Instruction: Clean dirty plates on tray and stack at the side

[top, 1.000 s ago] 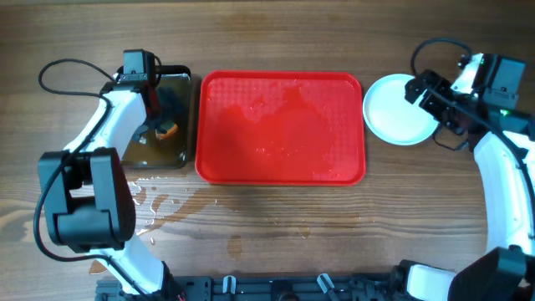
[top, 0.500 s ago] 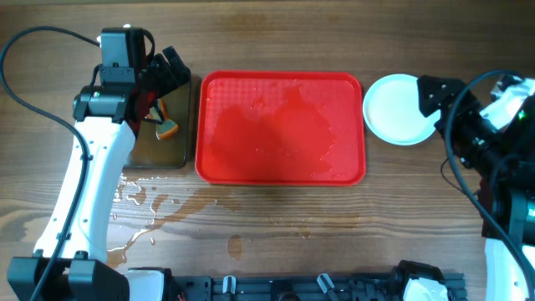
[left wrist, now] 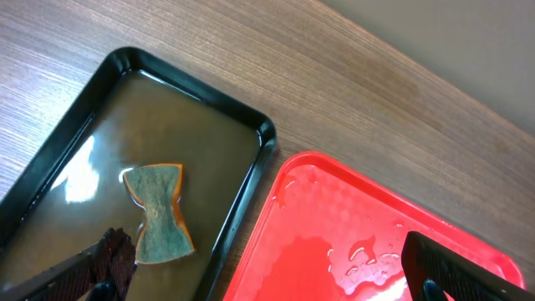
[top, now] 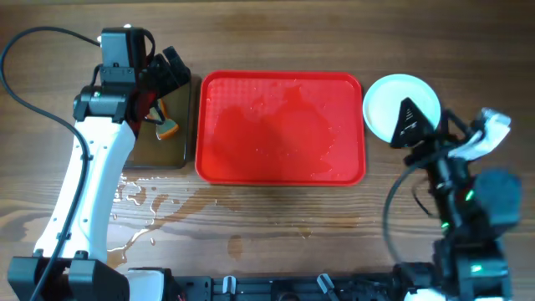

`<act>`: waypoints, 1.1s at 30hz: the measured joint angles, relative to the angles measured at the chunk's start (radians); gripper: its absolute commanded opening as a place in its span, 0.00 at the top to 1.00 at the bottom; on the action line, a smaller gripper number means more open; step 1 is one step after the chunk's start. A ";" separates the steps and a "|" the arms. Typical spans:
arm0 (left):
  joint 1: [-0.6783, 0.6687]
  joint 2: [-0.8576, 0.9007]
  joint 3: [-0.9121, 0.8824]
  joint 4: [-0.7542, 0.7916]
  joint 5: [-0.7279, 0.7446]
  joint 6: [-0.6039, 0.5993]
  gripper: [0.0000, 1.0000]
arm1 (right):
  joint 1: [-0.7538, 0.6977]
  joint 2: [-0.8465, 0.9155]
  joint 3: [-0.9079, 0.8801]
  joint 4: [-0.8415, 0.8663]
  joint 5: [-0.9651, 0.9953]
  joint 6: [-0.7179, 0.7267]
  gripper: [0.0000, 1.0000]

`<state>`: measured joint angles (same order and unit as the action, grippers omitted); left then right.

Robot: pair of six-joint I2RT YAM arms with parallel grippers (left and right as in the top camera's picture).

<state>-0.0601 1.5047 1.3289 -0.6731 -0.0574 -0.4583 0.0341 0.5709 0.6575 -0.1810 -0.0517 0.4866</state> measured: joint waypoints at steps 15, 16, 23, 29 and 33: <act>0.000 0.001 0.000 0.000 0.003 0.000 0.00 | 0.070 -0.551 -0.650 0.197 0.157 -0.073 0.00; 0.000 0.001 0.000 0.001 0.003 0.000 0.00 | 0.070 -0.551 -0.650 0.197 0.157 -0.073 0.00; 0.000 0.001 0.000 0.001 0.003 0.000 0.00 | 0.070 -0.551 -0.650 0.197 0.157 -0.073 0.00; 0.000 -0.010 0.000 -0.004 -0.013 0.012 0.00 | 0.070 -0.551 -0.650 0.197 0.157 -0.073 0.00; 0.000 -0.242 -0.189 0.261 -0.032 0.032 0.00 | 0.070 -0.554 -0.650 0.195 0.157 -0.074 0.00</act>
<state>-0.0601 1.2625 1.1400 -0.4118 -0.0891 -0.4267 0.1043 0.0170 0.0071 0.0143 0.1055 0.4129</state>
